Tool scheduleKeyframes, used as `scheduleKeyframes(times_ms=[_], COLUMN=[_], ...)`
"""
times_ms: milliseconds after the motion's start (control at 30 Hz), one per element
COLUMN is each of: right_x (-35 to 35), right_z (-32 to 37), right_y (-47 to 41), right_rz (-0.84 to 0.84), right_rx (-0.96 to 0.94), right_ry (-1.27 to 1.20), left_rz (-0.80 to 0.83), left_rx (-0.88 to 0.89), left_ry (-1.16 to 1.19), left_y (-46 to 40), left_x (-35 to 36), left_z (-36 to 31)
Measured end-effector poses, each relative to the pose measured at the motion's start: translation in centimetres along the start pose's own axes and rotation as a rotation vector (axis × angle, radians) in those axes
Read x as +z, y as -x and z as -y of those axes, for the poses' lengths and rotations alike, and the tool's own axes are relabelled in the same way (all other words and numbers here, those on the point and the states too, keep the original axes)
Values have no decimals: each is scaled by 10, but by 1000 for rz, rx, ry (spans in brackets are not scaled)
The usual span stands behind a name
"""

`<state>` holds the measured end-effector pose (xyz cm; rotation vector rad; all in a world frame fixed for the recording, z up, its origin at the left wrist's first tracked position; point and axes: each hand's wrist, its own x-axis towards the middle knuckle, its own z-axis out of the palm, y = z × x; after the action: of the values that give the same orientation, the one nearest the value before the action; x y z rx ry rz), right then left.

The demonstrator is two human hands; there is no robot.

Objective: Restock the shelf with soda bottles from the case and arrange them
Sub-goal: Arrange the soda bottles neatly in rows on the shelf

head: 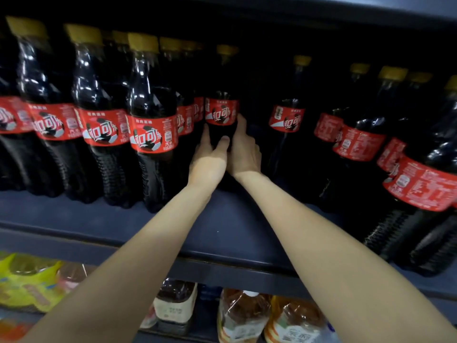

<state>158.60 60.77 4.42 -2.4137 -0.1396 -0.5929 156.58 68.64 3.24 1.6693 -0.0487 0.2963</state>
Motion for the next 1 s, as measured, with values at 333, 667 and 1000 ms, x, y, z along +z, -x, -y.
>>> scheduleKeyframes(times_ms=[333, 667, 1000], right_x=[-25, -44, -41], right_z=[-32, -58, -31], right_y=[18, 9, 47], right_rz=[6, -299, -197], right_rx=[-27, 186, 152], right_ry=[-300, -202, -229], left_rz=[-38, 1, 71], left_rx=[98, 422, 269], left_ry=[-108, -259, -143], left_y=[29, 2, 15], left_x=[7, 47, 11], left_z=[11, -7, -14])
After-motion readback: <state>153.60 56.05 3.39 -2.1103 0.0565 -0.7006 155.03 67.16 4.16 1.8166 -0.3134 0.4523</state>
